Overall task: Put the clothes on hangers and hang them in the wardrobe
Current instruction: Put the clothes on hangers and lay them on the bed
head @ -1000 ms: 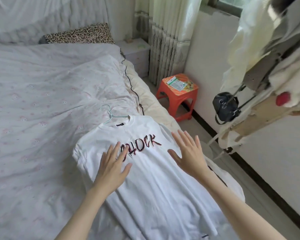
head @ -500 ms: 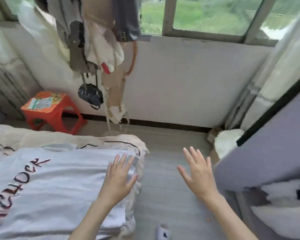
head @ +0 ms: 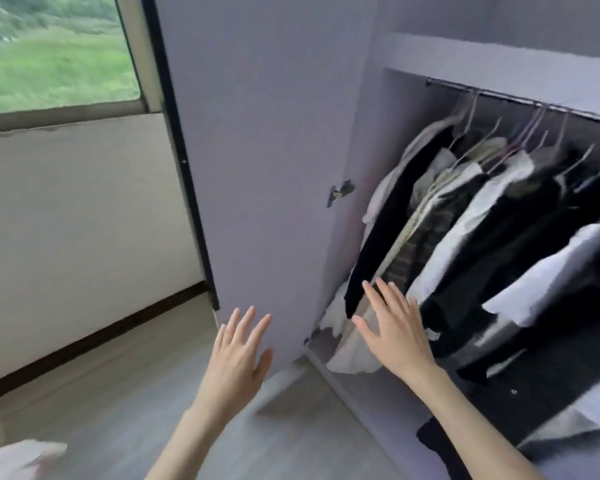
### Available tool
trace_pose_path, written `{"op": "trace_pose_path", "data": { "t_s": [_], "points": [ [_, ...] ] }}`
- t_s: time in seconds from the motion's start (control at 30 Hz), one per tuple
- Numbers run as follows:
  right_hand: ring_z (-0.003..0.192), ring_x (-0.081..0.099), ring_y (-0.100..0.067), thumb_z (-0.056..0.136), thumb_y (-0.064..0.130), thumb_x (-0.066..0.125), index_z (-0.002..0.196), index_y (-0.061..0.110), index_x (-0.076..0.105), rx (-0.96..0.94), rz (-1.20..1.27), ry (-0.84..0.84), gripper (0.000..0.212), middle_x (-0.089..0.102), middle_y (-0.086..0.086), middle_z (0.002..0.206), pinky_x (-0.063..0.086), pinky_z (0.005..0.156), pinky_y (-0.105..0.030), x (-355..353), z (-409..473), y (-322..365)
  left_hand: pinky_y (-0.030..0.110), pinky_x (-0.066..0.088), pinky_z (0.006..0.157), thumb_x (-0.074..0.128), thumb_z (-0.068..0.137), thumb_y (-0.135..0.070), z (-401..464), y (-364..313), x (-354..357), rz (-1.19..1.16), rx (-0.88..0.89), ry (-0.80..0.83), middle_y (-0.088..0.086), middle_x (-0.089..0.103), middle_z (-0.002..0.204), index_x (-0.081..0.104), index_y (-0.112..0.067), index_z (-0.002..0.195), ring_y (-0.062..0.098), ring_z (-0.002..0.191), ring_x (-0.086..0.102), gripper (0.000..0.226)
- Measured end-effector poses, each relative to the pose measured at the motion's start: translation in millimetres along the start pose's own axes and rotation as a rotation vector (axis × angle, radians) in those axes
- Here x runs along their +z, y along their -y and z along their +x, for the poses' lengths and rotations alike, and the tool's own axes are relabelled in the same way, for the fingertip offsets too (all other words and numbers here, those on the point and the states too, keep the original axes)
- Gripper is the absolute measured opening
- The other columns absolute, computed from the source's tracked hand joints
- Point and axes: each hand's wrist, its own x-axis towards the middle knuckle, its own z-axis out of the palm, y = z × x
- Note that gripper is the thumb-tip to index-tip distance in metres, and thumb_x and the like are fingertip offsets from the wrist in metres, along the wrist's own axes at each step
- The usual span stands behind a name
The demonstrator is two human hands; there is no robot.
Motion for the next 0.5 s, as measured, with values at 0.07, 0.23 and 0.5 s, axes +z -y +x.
{"op": "trace_pose_path", "data": {
  "t_s": [0.07,0.23,0.5],
  "points": [
    [0.144,0.006,-0.018,0.096,0.047,0.036,0.148,0.024,0.017,0.039,-0.010,-0.048,0.060,0.014,-0.001,0.156,0.004,0.117,-0.044,-19.8,13.3,-31.6,0.051,0.039,0.098,0.013,0.096,-0.052,40.7,-29.1,5.2,-0.015,0.077,0.011,0.013,0.047,0.138,0.043,-0.018,0.135,0.038,0.130,0.039,0.060],
    [0.141,0.020,-0.022,0.096,0.039,0.041,0.145,0.019,0.029,0.083,-0.043,-0.156,0.055,0.027,-0.005,0.152,0.011,0.114,-0.044,-53.7,59.2,-86.3,0.031,0.013,0.112,0.014,0.091,-0.054,124.9,-78.5,18.3,-0.114,0.173,-0.006,0.001,0.021,0.153,0.027,-0.026,0.145,0.021,0.143,0.013,0.062],
    [0.140,0.022,-0.024,0.097,0.041,0.024,0.144,0.016,0.030,0.050,-0.103,-0.199,0.054,0.031,-0.009,0.150,0.016,0.114,-0.045,-78.4,187.0,-125.8,0.039,0.027,0.108,0.017,0.086,-0.049,263.6,-104.4,32.0,-0.246,0.287,-0.027,0.009,0.037,0.145,0.043,-0.016,0.137,0.028,0.137,0.030,0.066]
  ]
}}
